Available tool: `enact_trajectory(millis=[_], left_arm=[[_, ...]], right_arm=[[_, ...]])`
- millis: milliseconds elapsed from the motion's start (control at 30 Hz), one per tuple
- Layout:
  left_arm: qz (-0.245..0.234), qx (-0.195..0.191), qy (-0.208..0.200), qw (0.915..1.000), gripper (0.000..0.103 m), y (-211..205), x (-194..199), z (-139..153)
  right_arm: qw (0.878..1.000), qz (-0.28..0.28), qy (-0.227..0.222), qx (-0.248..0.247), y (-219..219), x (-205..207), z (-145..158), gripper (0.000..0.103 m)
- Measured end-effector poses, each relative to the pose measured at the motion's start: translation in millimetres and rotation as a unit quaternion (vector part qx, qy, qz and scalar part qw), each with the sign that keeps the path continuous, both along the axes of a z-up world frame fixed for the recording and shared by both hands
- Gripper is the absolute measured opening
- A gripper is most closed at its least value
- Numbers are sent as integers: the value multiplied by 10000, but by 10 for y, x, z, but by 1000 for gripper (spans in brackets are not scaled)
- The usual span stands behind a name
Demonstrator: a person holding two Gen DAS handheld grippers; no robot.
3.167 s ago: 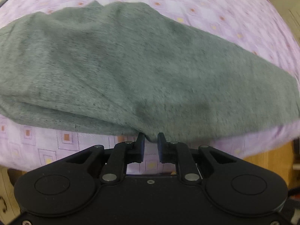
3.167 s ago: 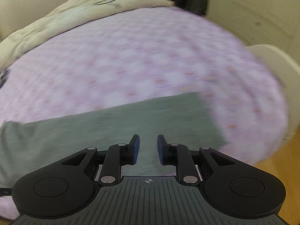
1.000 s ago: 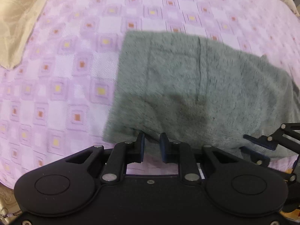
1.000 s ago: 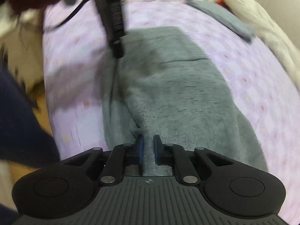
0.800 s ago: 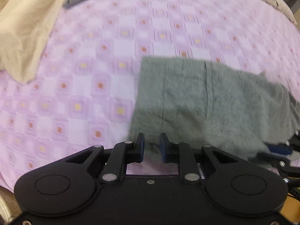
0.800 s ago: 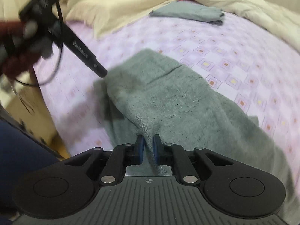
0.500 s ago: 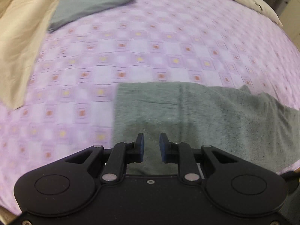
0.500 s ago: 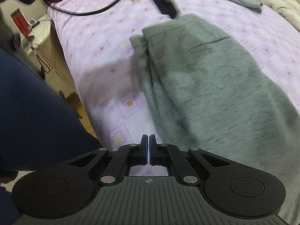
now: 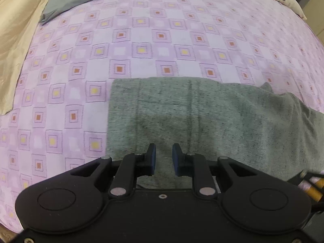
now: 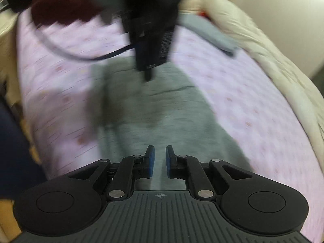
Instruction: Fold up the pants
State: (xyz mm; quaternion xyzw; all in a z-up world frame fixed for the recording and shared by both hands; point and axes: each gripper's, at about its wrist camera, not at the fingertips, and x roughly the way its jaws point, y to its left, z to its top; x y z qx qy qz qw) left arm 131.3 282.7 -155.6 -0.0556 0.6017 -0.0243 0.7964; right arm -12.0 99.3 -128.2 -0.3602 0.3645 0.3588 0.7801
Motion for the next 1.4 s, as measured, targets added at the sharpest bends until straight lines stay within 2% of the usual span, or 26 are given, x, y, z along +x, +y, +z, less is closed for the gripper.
enact_trajectory(millis=[100, 133, 200, 233, 300, 333, 367, 400, 500, 567, 633, 767, 833, 900, 967, 1033, 1067, 1100, 1167, 1267, 1400], left_arm=[[146, -21, 22, 9999, 28, 89, -15, 7], [190, -25, 32, 9998, 28, 109, -33, 18], [255, -35, 53, 9997, 28, 152, -52, 15], [267, -30, 58, 9996, 28, 158, -73, 24], [277, -28, 59, 9996, 28, 163, -63, 11], [272, -28, 60, 9996, 28, 164, -64, 11], [261, -27, 57, 9996, 28, 164, -65, 17], [239, -21, 47, 9997, 28, 165, -60, 23], [133, 15, -95, 9999, 28, 134, -58, 149], [-8, 24, -298, 9996, 28, 81, -42, 254], [-150, 11, -407, 9991, 28, -2, 9, 283], [-272, -61, -218, 9994, 28, -168, 157, 32], [-370, 49, 163, 9992, 28, -212, 188, -237], [-361, 114, 519, 9979, 26, -169, 147, -509], [-293, -81, 319, 9990, 25, -95, 90, -517], [-290, -151, 379, 9987, 25, -65, 98, -502], [-247, -191, 404, 9987, 25, -51, 106, -503], [-225, -206, 401, 9987, 25, -36, 107, -504], [-273, -133, 360, 9989, 25, -56, 87, -486], [-432, 142, 201, 9988, 25, -176, 35, -471], [-612, 437, -2, 9972, 25, -314, -55, -464]], right_arm=[[9981, 283, 512, -188, 90, 21, -97, 13], [9971, 258, 675, -228, 106, 34, -125, 19], [9974, 257, 605, -298, 145, -78, -171, 33], [9977, 309, 491, -348, 155, -95, -192, 36], [9974, 402, 257, -535, 203, -93, -260, 36], [9971, 445, 149, -604, 216, -71, -303, 34], [9964, 499, 56, -689, 253, -54, -324, 28], [9960, 570, 54, -686, 256, -41, -341, 7], [9974, 312, 650, -34, 194, 73, -153, 6], [9927, 153, 1080, 513, 98, 130, 61, 6], [9916, 307, 1175, 445, 65, 89, 83, 6], [9879, 504, 1466, -45, 166, 101, -232, 7], [9862, 362, 1614, -33, 203, 170, -248, 7], [9844, 211, 1735, 207, 137, 247, -123, 11], [9792, -33, 1932, 620, -34, 392, 57, 13], [9749, -516, 1893, 1050, -263, 576, 256, 28], [9717, -810, 1809, 1288, -387, 694, 355, 32], [9662, -1154, 1730, 1526, -518, 844, 441, 41], [9515, -1938, 1573, 1797, -761, 1211, 517, 43], [9192, -2964, 1720, 1939, -1050, 1839, 396, 43], [9078, -3252, 2035, 1696, -1160, 2339, 70, 43]])
